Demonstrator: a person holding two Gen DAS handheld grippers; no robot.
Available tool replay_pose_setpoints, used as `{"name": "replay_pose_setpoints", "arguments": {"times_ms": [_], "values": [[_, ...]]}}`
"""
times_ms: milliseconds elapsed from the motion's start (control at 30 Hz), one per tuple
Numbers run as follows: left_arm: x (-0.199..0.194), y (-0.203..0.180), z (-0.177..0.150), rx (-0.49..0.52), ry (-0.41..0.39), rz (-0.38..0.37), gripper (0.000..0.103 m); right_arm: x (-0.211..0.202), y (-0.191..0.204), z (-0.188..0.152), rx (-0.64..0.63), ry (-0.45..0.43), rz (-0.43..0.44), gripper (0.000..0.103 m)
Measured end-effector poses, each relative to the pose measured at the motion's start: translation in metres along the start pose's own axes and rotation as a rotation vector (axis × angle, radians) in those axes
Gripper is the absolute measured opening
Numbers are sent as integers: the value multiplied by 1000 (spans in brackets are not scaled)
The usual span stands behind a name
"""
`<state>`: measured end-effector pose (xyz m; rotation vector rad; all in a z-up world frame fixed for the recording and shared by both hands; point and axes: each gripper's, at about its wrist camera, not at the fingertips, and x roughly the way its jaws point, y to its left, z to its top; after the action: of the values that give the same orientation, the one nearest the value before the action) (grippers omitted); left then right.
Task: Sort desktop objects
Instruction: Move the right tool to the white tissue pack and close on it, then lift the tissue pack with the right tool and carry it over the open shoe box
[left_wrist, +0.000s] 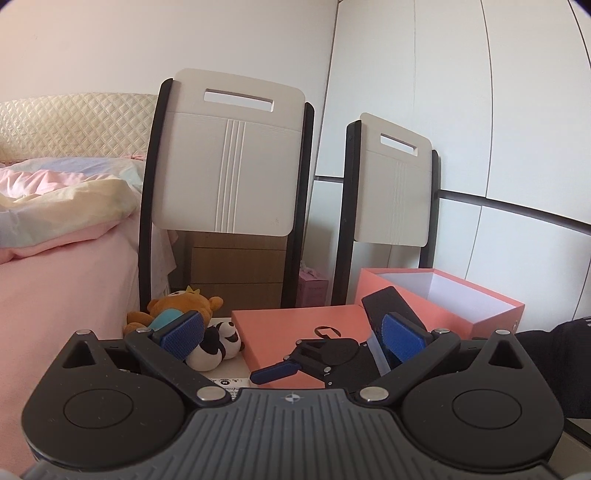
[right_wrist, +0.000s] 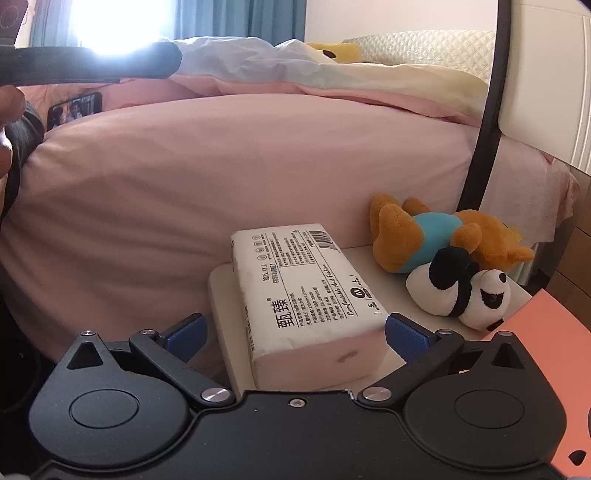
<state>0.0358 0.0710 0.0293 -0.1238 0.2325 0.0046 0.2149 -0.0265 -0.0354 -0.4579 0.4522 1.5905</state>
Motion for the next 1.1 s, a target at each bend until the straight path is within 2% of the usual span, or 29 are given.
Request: {"name": "replay_pose_setpoints", "arguments": {"times_ms": [400,633,967,1100], "values": [[6,7,-2,-24,22,-8,103,27,-19,9,50,114,-12,103],[6,4,-3,-20,28,-22,103,41,-23,13,76,184,16,103],[10,7,-6,-33,59,-21,103,39,-22,13,73,183,4,102],[12,8,-7,-38,68,-21,103,36,-19,13,70,174,-13,98]]}}
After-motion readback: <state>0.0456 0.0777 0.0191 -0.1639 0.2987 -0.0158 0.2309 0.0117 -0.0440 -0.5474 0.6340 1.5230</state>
